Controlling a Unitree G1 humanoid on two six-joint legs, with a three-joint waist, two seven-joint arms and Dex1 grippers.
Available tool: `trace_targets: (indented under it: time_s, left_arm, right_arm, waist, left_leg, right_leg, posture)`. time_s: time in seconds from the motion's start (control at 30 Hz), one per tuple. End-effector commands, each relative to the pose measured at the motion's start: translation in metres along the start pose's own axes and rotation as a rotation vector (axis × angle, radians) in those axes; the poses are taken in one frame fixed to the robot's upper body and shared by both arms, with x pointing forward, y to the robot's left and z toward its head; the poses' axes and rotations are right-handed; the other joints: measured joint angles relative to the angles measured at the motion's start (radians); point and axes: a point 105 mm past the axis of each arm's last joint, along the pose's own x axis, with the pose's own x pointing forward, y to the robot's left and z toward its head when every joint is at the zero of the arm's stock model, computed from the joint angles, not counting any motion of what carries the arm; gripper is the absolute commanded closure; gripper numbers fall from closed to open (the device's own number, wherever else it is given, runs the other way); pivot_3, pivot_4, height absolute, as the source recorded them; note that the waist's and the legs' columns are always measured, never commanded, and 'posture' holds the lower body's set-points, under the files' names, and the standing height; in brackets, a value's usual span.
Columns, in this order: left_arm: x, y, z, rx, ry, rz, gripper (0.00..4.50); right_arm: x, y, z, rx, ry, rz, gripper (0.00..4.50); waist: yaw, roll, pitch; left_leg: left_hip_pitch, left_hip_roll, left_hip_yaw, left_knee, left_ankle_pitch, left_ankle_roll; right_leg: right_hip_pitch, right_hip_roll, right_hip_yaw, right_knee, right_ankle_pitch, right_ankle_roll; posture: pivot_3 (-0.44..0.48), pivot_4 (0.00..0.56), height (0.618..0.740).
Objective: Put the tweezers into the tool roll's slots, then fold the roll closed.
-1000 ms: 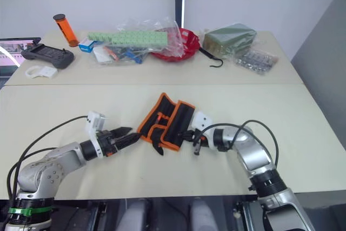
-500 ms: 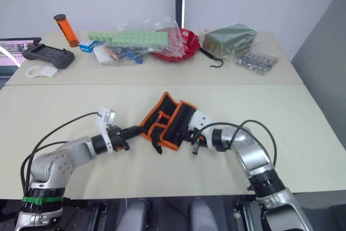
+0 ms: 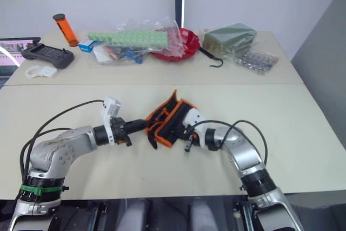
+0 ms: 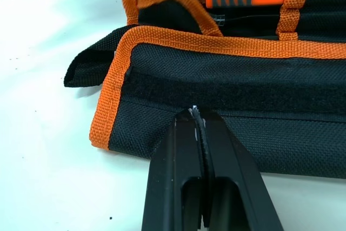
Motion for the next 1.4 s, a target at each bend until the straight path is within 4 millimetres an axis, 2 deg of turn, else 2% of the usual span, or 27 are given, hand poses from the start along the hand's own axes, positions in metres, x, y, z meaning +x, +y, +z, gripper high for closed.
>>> trace_targets:
  time_s: [0.03, 0.17, 0.3, 0.47, 0.63, 0.87, 0.97, 1.1, 1.17, 1.23, 1.3, 1.4]
  left_arm:
    - [0.005, -0.016, 0.012, 0.079, -0.011, -0.07, 4.48]
    - [0.018, -0.026, 0.0, 0.142, 0.094, -0.115, 4.48]
    - [0.032, -0.038, 0.007, 0.153, 0.125, -0.168, 4.48]
    - [0.039, -0.047, -0.005, 0.18, 0.201, -0.221, 4.48]
    - [0.041, -0.036, -0.03, 0.227, 0.317, -0.178, 4.48]
    - [0.047, -0.027, -0.034, 0.255, 0.322, -0.125, 4.48]
    - [0.048, -0.022, -0.037, 0.263, 0.337, -0.098, 4.48]
    - [0.048, -0.022, -0.041, 0.253, 0.345, -0.085, 4.48]
    - [0.048, -0.022, -0.042, 0.249, 0.348, -0.084, 4.48]
    - [0.047, -0.021, -0.043, 0.247, 0.35, -0.08, 4.48]
    - [0.046, -0.019, -0.043, 0.248, 0.353, -0.075, 4.48]
    - [0.046, -0.018, -0.042, 0.252, 0.356, -0.071, 4.48]
  right_arm:
    - [0.0, -0.002, -0.01, 0.013, 0.049, -0.031, 4.5]
    - [0.0, 0.001, -0.013, 0.019, 0.056, -0.024, 4.5]
    - [0.0, 0.003, -0.014, 0.023, 0.066, -0.019, 4.5]
    - [0.0, 0.004, -0.015, 0.027, 0.071, -0.022, 4.5]
    - [-0.003, 0.002, -0.015, 0.032, 0.067, -0.04, 4.5]
    - [-0.008, 0.004, -0.003, 0.055, 0.026, -0.034, 4.5]
    - [-0.016, 0.004, 0.001, 0.059, 0.018, -0.033, 4.5]
    - [-0.04, 0.001, 0.004, 0.076, 0.021, -0.014, 4.5]
    - [-0.053, 0.0, 0.015, 0.088, -0.014, 0.01, 4.5]
    - [-0.06, -0.006, 0.038, 0.103, -0.104, 0.007, 4.5]
    - [-0.06, -0.013, 0.053, 0.088, -0.158, -0.012, 4.5]
    - [-0.048, -0.022, 0.061, 0.074, -0.189, -0.042, 4.5]
  waist:
    - [0.0, 0.0, 0.0]
    - [0.001, 0.0, 0.0]
    - [0.002, 0.0, 0.0]
    - [0.001, 0.0, 0.0]
    - [0.002, 0.0, 0.0]
    - [0.004, 0.0, 0.0]
    - [0.007, 0.0, 0.0]
    - [0.011, 0.0, 0.0]
    - [0.011, 0.0, 0.0]
    - [0.008, 0.0, 0.0]
    - [0.003, 0.0, 0.0]
    - [0.003, 0.0, 0.0]
  left_leg:
    - [0.0, 0.0, 0.0, 0.0, 0.0, 0.0]
    - [0.0, 0.0, 0.0, 0.0, 0.0, 0.0]
    - [0.0, 0.0, 0.0, 0.001, 0.0, 0.0]
    - [0.0, 0.0, 0.0, 0.0, 0.0, 0.0]
    - [0.0, -0.001, 0.0, 0.0, 0.0, 0.0]
    - [0.0, -0.001, 0.0, 0.0, 0.0, 0.0]
    - [0.0, -0.001, 0.0, 0.0, 0.0, 0.0]
    - [-0.001, -0.001, 0.0, 0.001, 0.0, 0.0]
    - [-0.001, -0.002, 0.0, 0.001, 0.0, 0.0]
    - [-0.001, -0.001, 0.0, 0.001, 0.0, 0.0]
    - [-0.001, -0.001, 0.0, 0.001, 0.0, 0.0]
    - [0.0, -0.001, 0.0, 0.001, 0.0, 0.0]
  right_leg:
    - [0.0, 0.0, 0.0, 0.0, 0.0, 0.0]
    - [0.0, 0.0, 0.0, 0.0, 0.0, 0.0]
    - [0.001, 0.0, 0.0, 0.0, 0.0, 0.0]
    - [0.0, 0.0, 0.0, 0.0, 0.0, 0.0]
    - [0.0, 0.0, 0.0, 0.0, 0.0, 0.0]
    - [0.001, 0.0, 0.0, -0.001, 0.0, 0.0]
    - [0.001, 0.0, 0.0, -0.001, 0.0, 0.001]
    - [0.001, -0.001, 0.0, -0.001, 0.0, 0.001]
    - [0.001, -0.001, 0.0, -0.001, 0.0, 0.001]
    - [0.001, -0.001, 0.0, -0.002, 0.0, 0.001]
    - [0.001, 0.0, 0.0, -0.001, 0.0, 0.001]
    - [0.002, 0.0, 0.0, -0.001, 0.0, 0.001]
  posture:
    - [0.0, 0.15, 0.74]
    - [0.0, 0.15, 0.74]
    - [0.0, 0.15, 0.74]
    - [0.0, 0.15, 0.74]
    - [0.0, 0.15, 0.74]
    - [0.0, 0.15, 0.74]
    - [0.0, 0.15, 0.74]
    - [0.0, 0.15, 0.74]
    - [0.0, 0.15, 0.74]
    - [0.0, 0.15, 0.74]
    - [0.0, 0.15, 0.74]
    - [0.0, 0.15, 0.74]
